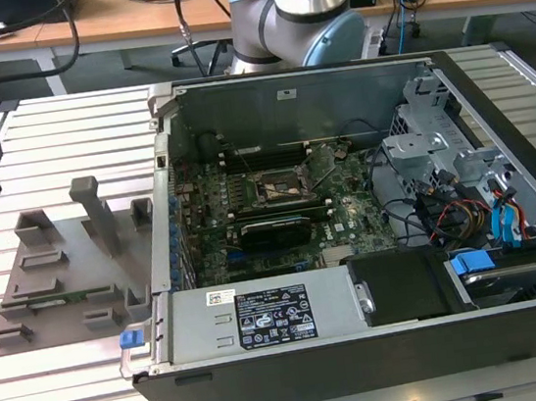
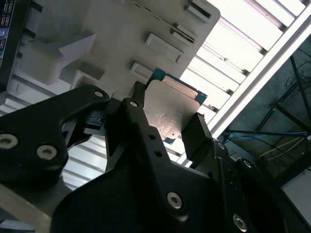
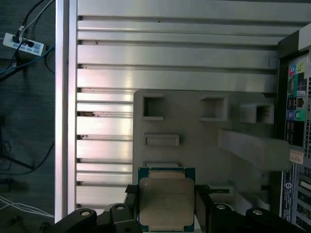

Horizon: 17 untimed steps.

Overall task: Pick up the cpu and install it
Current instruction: 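Pick up the cpu and move it towards the insertion slot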

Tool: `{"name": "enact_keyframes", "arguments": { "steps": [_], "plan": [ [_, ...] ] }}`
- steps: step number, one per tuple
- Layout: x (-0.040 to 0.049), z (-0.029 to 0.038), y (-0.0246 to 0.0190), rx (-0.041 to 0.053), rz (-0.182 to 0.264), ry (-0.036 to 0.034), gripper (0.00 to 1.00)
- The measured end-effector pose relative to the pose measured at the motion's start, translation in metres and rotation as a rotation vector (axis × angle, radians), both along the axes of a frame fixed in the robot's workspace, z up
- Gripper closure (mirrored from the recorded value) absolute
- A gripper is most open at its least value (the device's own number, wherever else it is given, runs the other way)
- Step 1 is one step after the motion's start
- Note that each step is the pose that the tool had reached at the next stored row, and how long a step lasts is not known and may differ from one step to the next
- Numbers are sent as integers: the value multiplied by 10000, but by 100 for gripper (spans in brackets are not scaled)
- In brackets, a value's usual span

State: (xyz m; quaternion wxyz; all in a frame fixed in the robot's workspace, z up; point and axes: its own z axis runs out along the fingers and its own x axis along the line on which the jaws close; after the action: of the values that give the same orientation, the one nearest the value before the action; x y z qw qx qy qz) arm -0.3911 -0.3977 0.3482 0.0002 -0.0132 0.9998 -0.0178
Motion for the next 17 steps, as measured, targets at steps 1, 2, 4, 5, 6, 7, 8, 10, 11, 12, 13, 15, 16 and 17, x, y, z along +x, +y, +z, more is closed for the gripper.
{"name": "enact_keyframes", "arguments": {
  "steps": [1,2,4,5,6,7,8,10,11,12,13,15,16,17],
  "plan": [
    [0,19,0,0,0,1,45],
    [0,42,0,0,0,0,45],
    [0,106,0,0,0,0,45],
    [0,138,0,0,0,1,45],
    [0,152,0,0,0,1,45],
    [0,170,0,0,0,0,45],
    [0,197,0,0,0,0,45],
    [0,263,0,0,0,1,45],
    [0,280,0,0,0,1,45],
    [0,297,0,0,0,0,45],
    [0,321,0,0,0,0,45],
    [0,352,0,0,0,1,45],
    [0,386,0,1,0,0,45],
    [0,422,0,0,0,1,45]
  ]
}}
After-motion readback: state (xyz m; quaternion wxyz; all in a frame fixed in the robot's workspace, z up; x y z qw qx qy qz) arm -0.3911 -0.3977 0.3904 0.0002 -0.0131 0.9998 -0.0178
